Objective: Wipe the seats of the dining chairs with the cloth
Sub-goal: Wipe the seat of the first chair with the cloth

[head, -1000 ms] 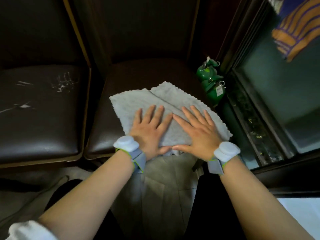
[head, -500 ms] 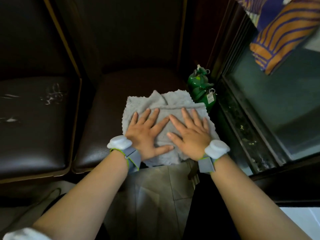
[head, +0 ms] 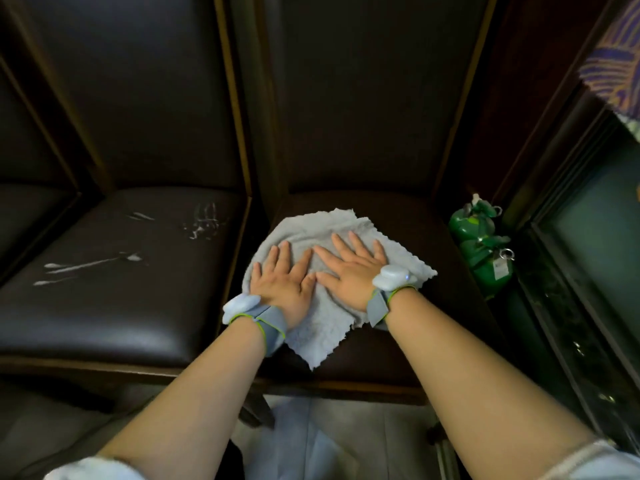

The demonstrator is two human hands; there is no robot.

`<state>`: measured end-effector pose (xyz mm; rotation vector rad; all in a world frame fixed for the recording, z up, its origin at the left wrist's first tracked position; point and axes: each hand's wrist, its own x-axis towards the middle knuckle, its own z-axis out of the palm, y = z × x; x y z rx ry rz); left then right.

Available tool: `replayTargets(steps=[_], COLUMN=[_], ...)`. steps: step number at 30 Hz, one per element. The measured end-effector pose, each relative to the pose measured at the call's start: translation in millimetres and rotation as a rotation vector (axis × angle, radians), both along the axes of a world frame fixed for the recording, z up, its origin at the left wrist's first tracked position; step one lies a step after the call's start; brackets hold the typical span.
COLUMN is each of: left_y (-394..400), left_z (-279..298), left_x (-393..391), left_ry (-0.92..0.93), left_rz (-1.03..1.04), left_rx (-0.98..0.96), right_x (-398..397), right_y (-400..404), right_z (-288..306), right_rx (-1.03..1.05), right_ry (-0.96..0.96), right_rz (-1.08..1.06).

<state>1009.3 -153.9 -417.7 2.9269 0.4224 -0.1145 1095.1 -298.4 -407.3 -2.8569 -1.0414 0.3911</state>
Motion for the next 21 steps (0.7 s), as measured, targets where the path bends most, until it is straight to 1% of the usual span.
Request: replayTargets(steps=[3, 5, 7, 9, 12, 16, 17, 18, 19, 20, 21], left_y=[8, 6, 1, -3, -3, 3, 8, 14, 19, 27, 28], left_z=[1, 2, 5, 6, 3, 3, 3, 2, 2, 4, 7], left_x=[15, 14, 5, -10, -40, -74, -78, -80, -82, -86, -85], left_ry=[0.027, 0.016, -0.006, -0.03, -0.042, 0.071, 0.055, -0.01, -0.118, -0.231, -0.318], left_rz=[0.011, 0.045, 0.133, 0.213, 0.217, 0.261, 0.256, 0.244, 0.22, 0.19, 0.146], left_rx=[-0.025, -0.002, 0.002, -0.043, -0.134, -0.165, -0.19, -0.25, -0.345, -0.437, -0.492], right_x=[12, 12, 8, 0, -29, -81, -91, -98, -104, -110, -113], right_y=[12, 15, 16, 16, 16, 14, 16, 19, 25, 35, 40], right_z=[-1, -3, -3, -3, -5, -3, -1, 1, 4, 8, 12], right_rx=[-0.013, -0.031, -0.012, 0.014, 0.053, 0.126, 0.122, 0.124, 0.154, 0.217, 0.323], right_ry=[0.0, -0.005, 0.005, -0.009, -0.054, -0.074, -0.063, -0.034, 0.01, 0.058, 0.119], right_rz=[-0.035, -0.055, -0.064, -0.075, -0.058, -0.019, -0.004, 0.016, 0.044, 0.078, 0.082])
